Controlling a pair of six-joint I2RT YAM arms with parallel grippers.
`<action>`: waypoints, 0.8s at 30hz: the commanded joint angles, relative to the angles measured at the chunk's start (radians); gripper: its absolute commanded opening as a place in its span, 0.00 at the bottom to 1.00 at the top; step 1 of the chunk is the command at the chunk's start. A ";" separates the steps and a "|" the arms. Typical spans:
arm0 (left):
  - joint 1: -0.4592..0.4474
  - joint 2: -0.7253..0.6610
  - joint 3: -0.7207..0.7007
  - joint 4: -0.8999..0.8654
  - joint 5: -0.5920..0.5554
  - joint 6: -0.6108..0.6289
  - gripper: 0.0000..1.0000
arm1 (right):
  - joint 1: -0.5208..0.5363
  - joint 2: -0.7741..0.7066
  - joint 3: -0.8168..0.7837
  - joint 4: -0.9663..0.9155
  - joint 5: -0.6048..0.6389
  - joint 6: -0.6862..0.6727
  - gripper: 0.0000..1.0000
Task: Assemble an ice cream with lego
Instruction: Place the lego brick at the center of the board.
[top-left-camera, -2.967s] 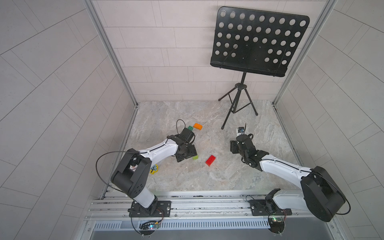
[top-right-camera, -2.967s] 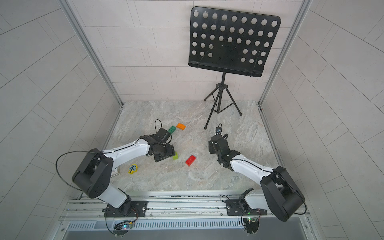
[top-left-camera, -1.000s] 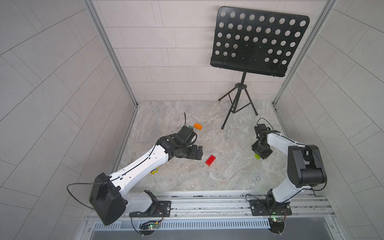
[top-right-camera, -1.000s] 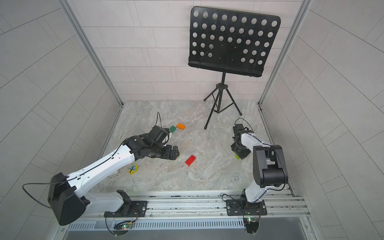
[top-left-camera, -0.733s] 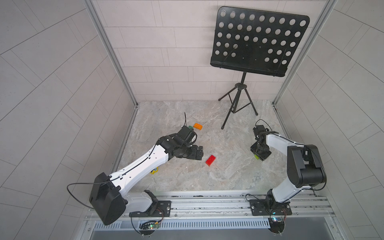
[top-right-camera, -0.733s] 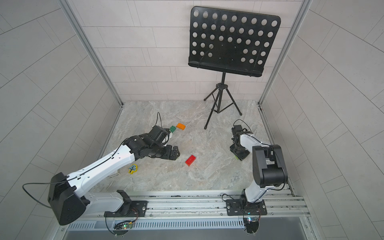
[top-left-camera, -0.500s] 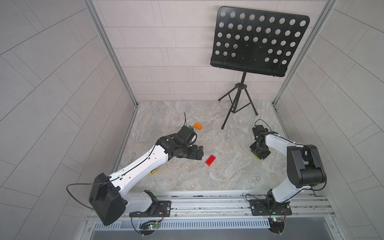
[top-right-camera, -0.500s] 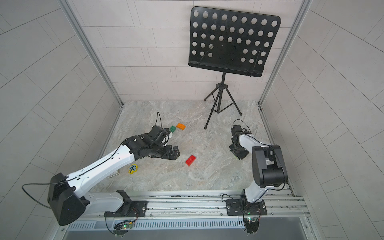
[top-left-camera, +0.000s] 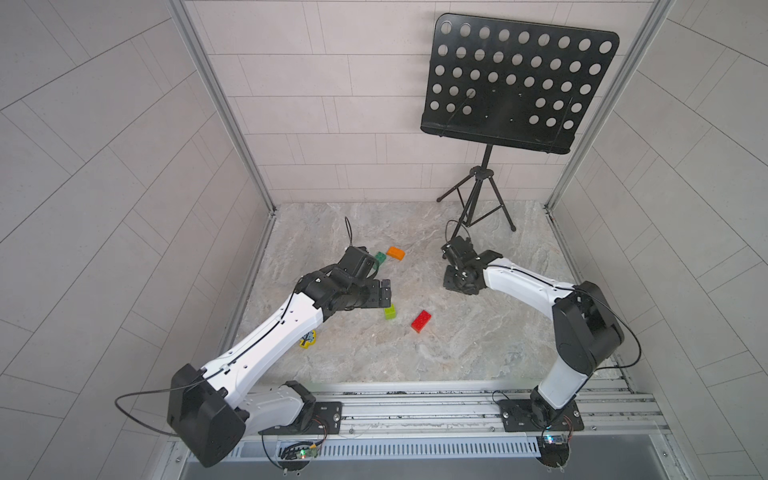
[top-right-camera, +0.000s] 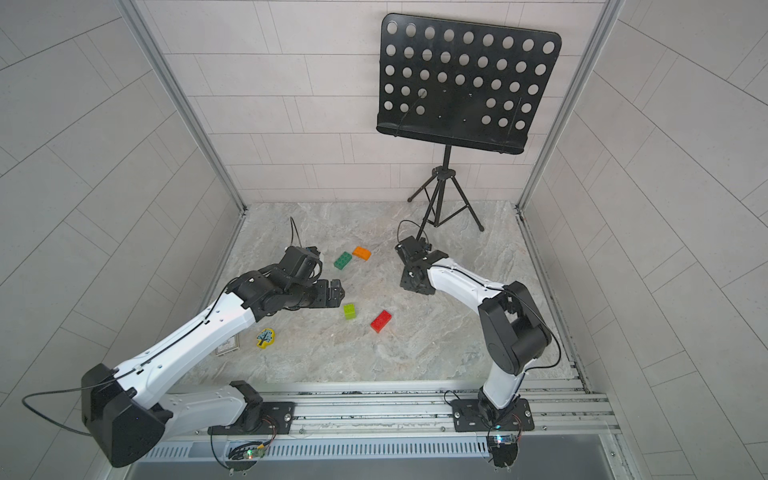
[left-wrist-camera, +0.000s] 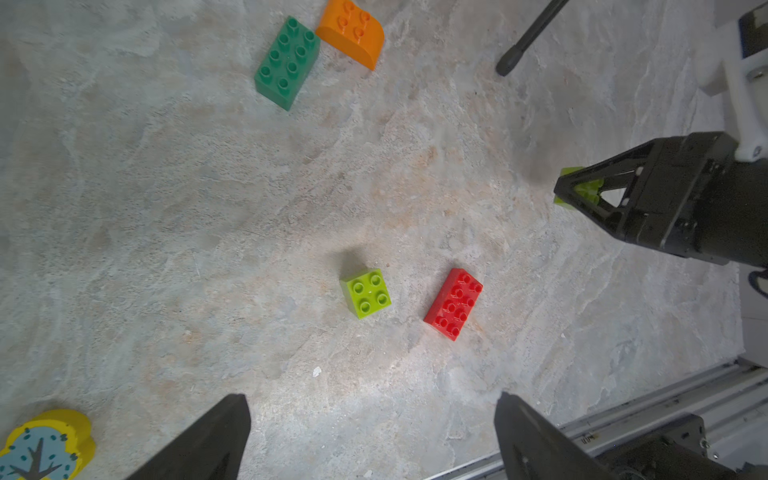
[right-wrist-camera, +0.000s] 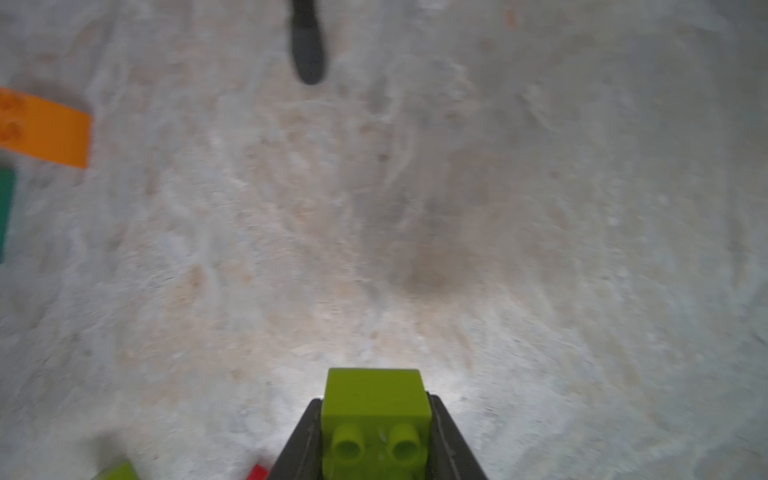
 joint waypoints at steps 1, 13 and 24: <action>0.017 -0.026 -0.006 -0.032 -0.100 -0.026 1.00 | 0.026 0.086 0.081 -0.089 0.049 -0.079 0.00; 0.053 -0.012 -0.017 -0.015 -0.083 -0.014 1.00 | 0.074 0.350 0.323 -0.190 0.080 -0.120 0.18; 0.062 0.005 -0.031 0.010 -0.050 0.012 1.00 | 0.069 0.243 0.280 -0.076 0.012 -0.091 0.65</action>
